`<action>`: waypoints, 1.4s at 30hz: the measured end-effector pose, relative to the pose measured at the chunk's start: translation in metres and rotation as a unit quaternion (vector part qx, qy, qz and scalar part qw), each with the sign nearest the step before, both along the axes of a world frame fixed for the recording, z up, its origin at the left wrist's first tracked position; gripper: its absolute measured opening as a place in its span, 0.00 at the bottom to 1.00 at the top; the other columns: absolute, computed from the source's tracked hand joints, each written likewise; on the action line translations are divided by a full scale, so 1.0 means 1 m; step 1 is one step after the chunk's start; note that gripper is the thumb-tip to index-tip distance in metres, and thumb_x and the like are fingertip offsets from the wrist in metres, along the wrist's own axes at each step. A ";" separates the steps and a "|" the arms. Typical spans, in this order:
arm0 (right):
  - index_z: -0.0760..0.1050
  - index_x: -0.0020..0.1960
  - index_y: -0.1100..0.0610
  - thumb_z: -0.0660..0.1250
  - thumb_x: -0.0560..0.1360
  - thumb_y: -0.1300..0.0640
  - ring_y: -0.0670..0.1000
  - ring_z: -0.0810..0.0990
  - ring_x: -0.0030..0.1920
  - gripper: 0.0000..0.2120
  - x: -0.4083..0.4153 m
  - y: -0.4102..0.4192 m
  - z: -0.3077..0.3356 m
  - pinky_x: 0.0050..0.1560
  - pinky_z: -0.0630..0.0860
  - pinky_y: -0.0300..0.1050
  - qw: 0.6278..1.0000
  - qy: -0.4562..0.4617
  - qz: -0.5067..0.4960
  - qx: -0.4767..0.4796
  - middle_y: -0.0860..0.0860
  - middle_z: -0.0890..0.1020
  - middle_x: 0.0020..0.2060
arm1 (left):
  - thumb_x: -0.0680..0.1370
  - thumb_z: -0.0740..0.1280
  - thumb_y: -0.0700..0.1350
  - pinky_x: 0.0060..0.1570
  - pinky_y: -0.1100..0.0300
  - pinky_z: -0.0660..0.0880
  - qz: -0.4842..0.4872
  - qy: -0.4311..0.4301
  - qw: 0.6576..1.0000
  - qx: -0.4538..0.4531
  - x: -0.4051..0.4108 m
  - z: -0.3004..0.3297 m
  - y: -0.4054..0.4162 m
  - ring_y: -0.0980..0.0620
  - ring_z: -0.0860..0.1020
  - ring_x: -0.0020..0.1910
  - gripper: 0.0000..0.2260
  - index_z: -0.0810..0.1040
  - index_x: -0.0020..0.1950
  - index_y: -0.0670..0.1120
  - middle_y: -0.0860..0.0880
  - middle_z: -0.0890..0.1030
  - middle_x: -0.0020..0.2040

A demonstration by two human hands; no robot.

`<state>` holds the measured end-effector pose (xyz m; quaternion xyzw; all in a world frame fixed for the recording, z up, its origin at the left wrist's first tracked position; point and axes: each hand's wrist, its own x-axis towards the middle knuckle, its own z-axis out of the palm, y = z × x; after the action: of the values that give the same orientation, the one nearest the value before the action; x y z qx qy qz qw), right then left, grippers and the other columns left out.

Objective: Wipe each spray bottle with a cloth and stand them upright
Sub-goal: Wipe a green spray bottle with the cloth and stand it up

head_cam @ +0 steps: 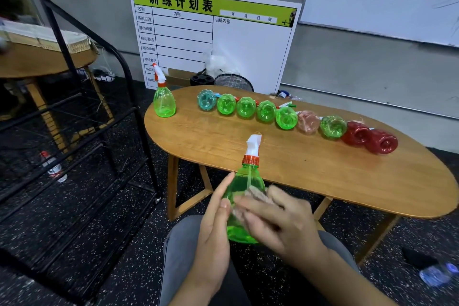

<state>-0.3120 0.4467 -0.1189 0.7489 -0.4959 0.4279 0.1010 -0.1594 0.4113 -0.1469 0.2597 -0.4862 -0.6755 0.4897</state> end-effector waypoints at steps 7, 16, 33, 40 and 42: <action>0.85 0.62 0.47 0.65 0.83 0.49 0.45 0.72 0.33 0.13 0.000 -0.027 0.014 0.33 0.66 0.35 0.984 -0.164 -0.055 0.041 0.43 0.71 0.36 | 0.82 0.58 0.51 0.70 0.47 0.74 0.005 -0.001 1.000 0.012 -0.002 -0.003 -0.001 0.51 0.78 0.71 0.20 0.78 0.72 0.61 0.53 0.81 0.71; 0.85 0.63 0.46 0.75 0.77 0.51 0.46 0.71 0.35 0.14 0.008 0.021 -0.016 0.30 0.70 0.39 0.989 0.138 0.028 -0.042 0.49 0.76 0.36 | 0.83 0.56 0.51 0.63 0.54 0.80 -0.023 0.022 0.999 0.027 0.004 0.002 0.002 0.42 0.82 0.66 0.22 0.72 0.77 0.55 0.44 0.83 0.67; 0.86 0.60 0.48 0.67 0.81 0.49 0.44 0.71 0.35 0.13 -0.005 -0.023 0.015 0.38 0.67 0.37 0.960 -0.268 -0.006 0.082 0.43 0.71 0.35 | 0.69 0.79 0.67 0.69 0.51 0.77 -0.052 -0.034 0.998 -0.026 0.004 0.004 0.004 0.48 0.77 0.73 0.43 0.68 0.80 0.57 0.52 0.79 0.73; 0.86 0.58 0.51 0.68 0.81 0.54 0.39 0.72 0.36 0.10 -0.009 -0.025 0.028 0.39 0.67 0.30 0.943 -0.325 -0.027 0.068 0.38 0.74 0.36 | 0.78 0.72 0.57 0.72 0.44 0.74 -0.057 0.001 0.998 -0.009 0.001 -0.002 0.004 0.48 0.76 0.74 0.26 0.73 0.76 0.65 0.52 0.78 0.75; 0.86 0.58 0.54 0.68 0.81 0.58 0.38 0.76 0.38 0.10 -0.009 -0.025 0.029 0.41 0.68 0.29 0.946 -0.315 -0.028 0.069 0.37 0.77 0.37 | 0.80 0.69 0.58 0.75 0.38 0.69 -0.069 0.000 0.998 -0.001 0.001 -0.002 0.003 0.47 0.75 0.75 0.23 0.72 0.76 0.66 0.52 0.76 0.76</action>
<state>-0.3205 0.4215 -0.0901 0.5667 -0.5513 0.6039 -0.1008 -0.1584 0.4147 -0.1493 0.2253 -0.5040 -0.7067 0.4424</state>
